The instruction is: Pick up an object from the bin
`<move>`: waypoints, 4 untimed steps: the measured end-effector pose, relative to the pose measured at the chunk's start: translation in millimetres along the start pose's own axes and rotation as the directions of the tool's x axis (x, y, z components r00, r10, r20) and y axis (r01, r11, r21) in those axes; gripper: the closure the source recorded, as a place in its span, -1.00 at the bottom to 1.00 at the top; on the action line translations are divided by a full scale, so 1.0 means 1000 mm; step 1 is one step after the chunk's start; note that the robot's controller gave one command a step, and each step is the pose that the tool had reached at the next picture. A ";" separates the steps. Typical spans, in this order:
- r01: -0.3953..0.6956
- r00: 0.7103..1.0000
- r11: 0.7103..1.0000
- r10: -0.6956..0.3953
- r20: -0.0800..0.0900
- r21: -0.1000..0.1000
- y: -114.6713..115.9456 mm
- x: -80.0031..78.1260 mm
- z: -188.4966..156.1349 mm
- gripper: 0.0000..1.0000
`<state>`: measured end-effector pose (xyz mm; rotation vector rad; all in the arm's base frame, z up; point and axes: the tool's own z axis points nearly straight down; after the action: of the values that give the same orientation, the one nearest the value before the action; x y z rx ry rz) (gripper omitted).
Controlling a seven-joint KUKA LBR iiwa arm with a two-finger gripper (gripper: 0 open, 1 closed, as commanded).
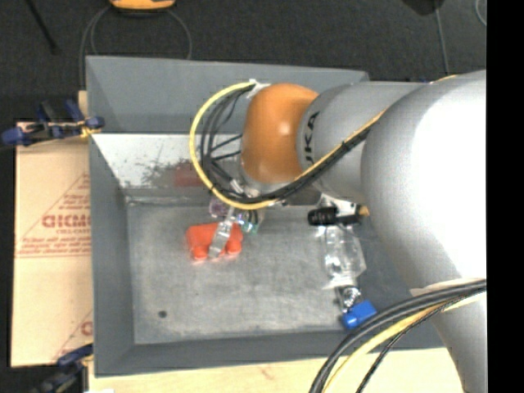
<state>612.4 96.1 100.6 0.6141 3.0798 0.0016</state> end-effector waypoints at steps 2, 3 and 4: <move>-0.124 0.992 0.992 0.124 0.004 -0.005 -0.003 -0.002 0.021 -1.00; -0.125 0.992 0.992 0.125 0.008 -0.006 -0.003 -0.004 0.019 1.00; -0.123 0.992 0.992 0.123 0.003 -0.002 -0.003 -0.005 0.003 1.00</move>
Offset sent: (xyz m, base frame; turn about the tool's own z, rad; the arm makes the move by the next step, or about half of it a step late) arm -0.0059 -0.0053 -0.0306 0.1341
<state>616.1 91.6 98.0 0.8026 3.0330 0.0043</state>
